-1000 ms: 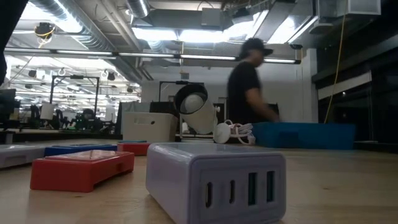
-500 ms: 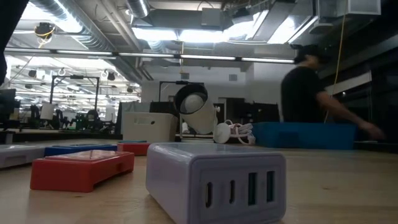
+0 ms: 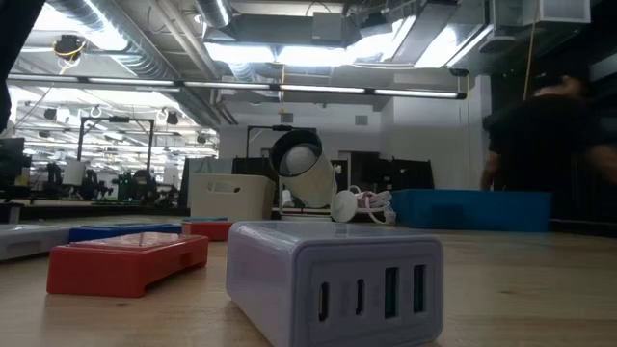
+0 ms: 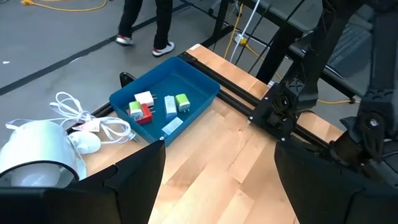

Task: Pick & Place Office items
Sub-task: Put the purple charger adapter into the blue bin

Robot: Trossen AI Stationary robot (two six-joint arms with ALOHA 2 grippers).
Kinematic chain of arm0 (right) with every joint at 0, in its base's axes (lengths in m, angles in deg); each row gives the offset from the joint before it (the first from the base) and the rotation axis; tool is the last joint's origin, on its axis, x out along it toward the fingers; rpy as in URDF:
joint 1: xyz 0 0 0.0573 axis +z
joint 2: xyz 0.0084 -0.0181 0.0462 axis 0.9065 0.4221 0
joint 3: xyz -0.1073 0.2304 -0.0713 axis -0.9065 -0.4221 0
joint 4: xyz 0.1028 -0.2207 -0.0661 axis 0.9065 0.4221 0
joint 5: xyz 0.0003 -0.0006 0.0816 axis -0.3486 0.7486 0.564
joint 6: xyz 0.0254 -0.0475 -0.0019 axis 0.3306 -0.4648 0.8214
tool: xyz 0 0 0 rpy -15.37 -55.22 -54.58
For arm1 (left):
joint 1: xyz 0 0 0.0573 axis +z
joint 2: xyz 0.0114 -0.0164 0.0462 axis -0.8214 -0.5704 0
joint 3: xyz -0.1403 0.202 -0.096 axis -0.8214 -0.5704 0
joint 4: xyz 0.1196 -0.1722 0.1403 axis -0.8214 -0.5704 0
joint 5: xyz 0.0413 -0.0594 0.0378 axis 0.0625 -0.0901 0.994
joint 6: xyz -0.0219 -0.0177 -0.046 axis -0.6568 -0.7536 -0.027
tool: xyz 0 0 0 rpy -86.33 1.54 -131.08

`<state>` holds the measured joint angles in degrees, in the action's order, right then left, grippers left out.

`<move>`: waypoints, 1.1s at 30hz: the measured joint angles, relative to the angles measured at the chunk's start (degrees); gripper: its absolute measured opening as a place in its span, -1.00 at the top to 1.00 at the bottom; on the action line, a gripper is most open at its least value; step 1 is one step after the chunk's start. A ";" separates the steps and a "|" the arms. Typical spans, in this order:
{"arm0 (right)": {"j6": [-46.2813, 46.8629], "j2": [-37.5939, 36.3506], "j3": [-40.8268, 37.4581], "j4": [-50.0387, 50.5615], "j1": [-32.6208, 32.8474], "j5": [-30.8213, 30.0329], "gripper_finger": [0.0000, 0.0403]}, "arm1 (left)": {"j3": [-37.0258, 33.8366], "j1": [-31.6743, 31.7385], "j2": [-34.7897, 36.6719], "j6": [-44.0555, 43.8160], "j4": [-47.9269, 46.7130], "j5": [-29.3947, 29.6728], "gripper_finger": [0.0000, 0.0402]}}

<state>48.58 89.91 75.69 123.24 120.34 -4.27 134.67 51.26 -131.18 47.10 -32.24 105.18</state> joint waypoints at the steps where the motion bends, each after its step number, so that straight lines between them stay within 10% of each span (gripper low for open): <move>1: 1.27 0.02 0.01 -1.78 -0.81 -0.01 0.36 | 0.00 0.01 0.00 -0.02 0.03 -0.20 -0.48; 14: -2.45 -0.02 13.17 -6.82 -28.19 -13.18 0.36 | -0.02 -0.04 -0.05 0.79 0.08 -2.12 -0.48; 33: -21.45 -0.02 19.65 -6.69 -78.15 -5.51 0.36 | -0.07 9.06 4.03 7.55 -10.62 3.96 -0.48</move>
<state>27.13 89.90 95.33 116.55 42.18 -9.77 134.61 60.31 -127.15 54.65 -42.86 109.14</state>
